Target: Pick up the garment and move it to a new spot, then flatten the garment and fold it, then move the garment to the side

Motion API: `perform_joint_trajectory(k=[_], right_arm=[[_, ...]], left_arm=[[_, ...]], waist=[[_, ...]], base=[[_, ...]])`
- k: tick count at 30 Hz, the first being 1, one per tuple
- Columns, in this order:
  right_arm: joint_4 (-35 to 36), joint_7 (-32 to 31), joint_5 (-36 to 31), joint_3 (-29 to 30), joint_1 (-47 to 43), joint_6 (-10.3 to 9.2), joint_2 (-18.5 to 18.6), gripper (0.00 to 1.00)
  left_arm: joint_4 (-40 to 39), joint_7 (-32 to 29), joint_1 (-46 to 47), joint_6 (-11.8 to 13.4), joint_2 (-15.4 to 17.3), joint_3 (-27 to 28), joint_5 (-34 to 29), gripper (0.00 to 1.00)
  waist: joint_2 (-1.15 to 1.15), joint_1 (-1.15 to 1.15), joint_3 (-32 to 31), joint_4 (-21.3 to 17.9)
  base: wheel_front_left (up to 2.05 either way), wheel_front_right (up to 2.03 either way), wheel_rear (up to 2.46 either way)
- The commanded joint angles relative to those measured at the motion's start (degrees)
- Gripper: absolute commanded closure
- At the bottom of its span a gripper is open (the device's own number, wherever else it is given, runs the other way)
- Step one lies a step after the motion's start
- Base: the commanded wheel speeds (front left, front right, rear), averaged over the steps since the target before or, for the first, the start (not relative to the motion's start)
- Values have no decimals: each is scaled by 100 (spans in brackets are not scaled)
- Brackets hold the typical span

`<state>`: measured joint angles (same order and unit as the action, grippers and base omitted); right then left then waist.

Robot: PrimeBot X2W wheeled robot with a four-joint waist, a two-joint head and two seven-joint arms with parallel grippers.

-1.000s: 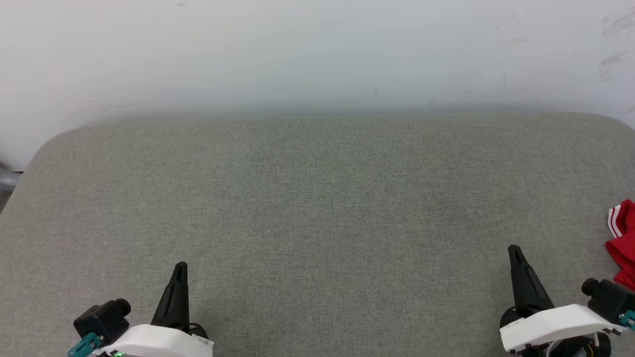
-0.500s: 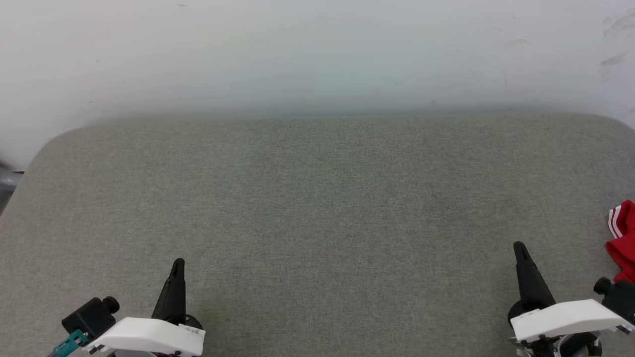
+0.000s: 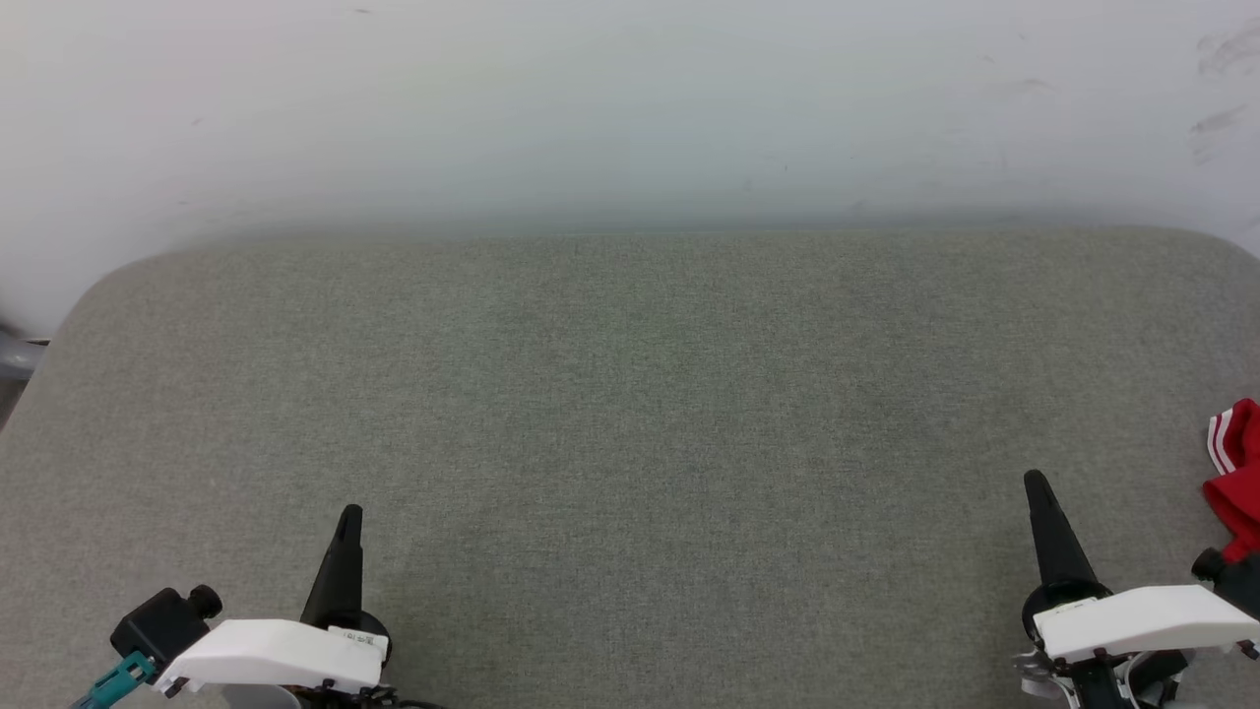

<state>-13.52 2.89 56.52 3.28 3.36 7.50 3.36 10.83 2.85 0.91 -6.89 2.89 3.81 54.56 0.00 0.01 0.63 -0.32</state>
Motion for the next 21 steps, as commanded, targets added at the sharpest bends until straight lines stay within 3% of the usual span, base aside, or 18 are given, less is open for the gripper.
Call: perform_joint_trajectory(k=[1,21], right_arm=[[36,-53,173,35,129,0,-13,100],[9,-365,1353,139,198,-1,-29,100]], left_arm=[[-40,-36,155,-26,1,15,169,100],[88,-355,304,-42,0,113,1423,100]], waist=[[0,0,-1,1],[0,0,-13,9]], base=[[0,0,0],[0,0,0]])
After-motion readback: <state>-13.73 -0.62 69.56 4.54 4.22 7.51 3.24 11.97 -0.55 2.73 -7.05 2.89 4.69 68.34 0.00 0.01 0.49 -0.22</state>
